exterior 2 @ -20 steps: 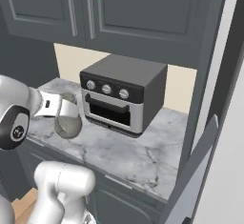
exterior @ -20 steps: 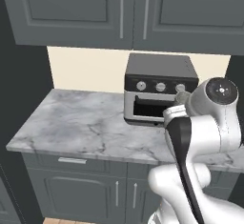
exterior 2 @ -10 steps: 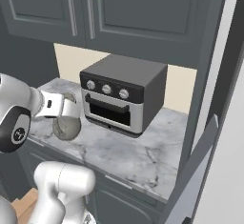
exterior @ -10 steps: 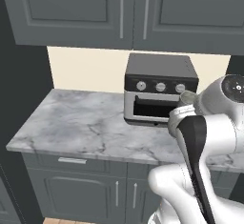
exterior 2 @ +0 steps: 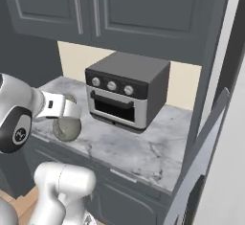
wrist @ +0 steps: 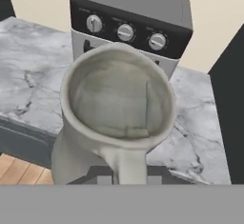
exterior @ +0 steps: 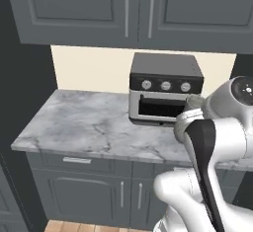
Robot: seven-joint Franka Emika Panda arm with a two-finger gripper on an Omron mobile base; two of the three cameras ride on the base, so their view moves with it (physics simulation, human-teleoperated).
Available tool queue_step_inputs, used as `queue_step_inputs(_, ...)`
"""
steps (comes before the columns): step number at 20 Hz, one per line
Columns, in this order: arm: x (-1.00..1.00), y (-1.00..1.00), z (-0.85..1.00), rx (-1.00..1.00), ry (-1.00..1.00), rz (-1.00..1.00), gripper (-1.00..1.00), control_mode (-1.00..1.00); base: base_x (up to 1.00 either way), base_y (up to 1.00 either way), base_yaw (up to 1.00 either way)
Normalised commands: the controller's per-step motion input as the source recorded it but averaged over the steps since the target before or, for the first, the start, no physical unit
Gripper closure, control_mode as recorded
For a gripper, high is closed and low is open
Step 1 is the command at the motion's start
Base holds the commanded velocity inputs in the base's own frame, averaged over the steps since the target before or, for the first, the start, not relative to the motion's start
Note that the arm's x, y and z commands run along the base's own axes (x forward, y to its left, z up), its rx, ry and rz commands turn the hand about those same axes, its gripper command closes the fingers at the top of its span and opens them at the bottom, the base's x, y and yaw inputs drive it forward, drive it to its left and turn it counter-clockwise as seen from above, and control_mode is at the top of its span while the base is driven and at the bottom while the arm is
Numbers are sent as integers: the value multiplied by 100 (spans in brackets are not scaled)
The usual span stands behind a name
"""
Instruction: Move the jam and mango from the second highest shelf to the top shelf to make space. Then, place the pitcher from the counter on the cleared second highest shelf.
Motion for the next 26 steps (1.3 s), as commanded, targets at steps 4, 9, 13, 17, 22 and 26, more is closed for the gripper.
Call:
queue_step_inputs(4,0,0,0,0,0,0,100,100,-91,51,-19)
queue_step_inputs(9,0,0,0,0,0,0,100,100,-100,34,-35)
queue_step_inputs(13,0,0,0,0,0,0,100,100,-100,17,-50)
queue_step_inputs(17,0,0,0,0,0,0,100,100,-86,13,-56)
queue_step_inputs(22,0,0,0,0,0,0,100,100,-27,-12,-50)
queue_step_inputs(26,0,0,0,0,0,0,100,100,2,-47,-19)
